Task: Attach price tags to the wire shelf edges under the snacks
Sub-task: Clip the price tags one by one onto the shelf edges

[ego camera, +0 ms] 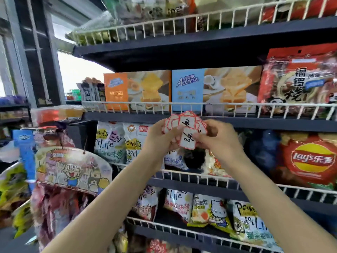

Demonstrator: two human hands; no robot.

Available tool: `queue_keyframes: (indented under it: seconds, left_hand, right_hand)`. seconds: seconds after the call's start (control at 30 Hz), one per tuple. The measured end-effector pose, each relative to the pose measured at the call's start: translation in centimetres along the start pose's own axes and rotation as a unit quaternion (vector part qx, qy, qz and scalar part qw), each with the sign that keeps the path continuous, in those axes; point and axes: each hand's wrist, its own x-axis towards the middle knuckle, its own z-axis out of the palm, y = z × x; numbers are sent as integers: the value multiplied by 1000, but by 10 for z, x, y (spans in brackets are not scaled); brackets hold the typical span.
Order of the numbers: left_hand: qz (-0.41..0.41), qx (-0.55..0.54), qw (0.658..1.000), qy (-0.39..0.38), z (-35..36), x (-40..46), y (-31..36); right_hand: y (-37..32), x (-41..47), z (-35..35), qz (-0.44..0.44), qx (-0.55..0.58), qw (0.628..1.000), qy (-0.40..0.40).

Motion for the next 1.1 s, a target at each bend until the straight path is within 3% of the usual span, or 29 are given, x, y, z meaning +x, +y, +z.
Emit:
queue_keyframes:
  seconds: [0.17,0.33,0.47,0.57,0.67,0.8,1.0,1.1]
  left_hand:
    - [8,1,1000,0,-18,4,-8]
    - [10,-26,1000,3,-28,6,-7]
    - [12,-27,1000,1,-37,9,-7]
    - [8,-16,1000,-5,-40,11,-9]
    - [0,-20,1000,-18,-39,11,-10]
    - [-3,-30,999,-33,-39,9,-10]
    - [-12,-10,999,-35,-40,11,-11]
    - [-40,-50,997,-45,-40,12,-11]
  right_hand:
    - [1,-3,22,46,71,996,18]
    - [-3,-1,23,60,48,996,37]
    - [-5,-2,21,4,65,988,138]
    - [-3,2,20,-76,-41,974,208]
    - [0,3,23,-85,-193,964,162]
    - [-7,4,32,35,-65,994,75]
    - [-6,2,36,43,-55,997,25]
    - [-4,5,34,80,-23,996,16]
